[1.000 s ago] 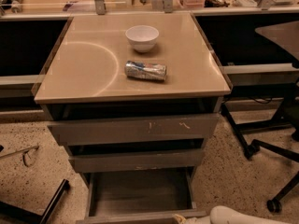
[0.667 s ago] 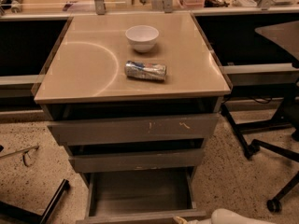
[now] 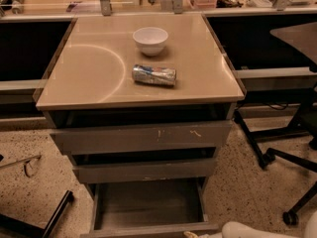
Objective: Close bottom drawer
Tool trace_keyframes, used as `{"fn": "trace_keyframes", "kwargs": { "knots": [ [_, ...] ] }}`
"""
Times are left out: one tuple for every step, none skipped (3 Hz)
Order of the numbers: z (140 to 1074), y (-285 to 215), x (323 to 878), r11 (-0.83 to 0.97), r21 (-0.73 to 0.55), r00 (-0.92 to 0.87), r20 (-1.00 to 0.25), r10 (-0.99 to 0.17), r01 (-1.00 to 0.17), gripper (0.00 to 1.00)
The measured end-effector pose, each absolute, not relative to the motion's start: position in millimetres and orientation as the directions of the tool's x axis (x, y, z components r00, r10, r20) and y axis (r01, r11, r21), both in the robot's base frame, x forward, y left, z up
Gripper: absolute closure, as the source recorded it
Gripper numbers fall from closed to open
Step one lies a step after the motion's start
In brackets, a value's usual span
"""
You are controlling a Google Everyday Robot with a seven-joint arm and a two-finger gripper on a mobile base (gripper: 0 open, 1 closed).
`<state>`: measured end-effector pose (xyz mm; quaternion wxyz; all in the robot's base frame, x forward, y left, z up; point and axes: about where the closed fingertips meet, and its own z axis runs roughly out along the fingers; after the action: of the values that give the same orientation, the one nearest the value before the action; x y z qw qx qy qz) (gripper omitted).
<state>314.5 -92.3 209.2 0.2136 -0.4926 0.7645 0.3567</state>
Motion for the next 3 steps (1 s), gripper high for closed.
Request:
{"fn": "trace_keyframes", "kwargs": {
  "knots": [
    [195, -93, 329, 0.246, 0.317, -0.400, -0.671, -0.624, -0.916, 0.00],
    [180, -96, 361, 0.231, 0.275, -0.358, -0.677, -0.643, -0.933, 0.00],
    [180, -96, 361, 0.231, 0.275, -0.358, -0.677, -0.643, -0.933, 0.00]
  ]
}}
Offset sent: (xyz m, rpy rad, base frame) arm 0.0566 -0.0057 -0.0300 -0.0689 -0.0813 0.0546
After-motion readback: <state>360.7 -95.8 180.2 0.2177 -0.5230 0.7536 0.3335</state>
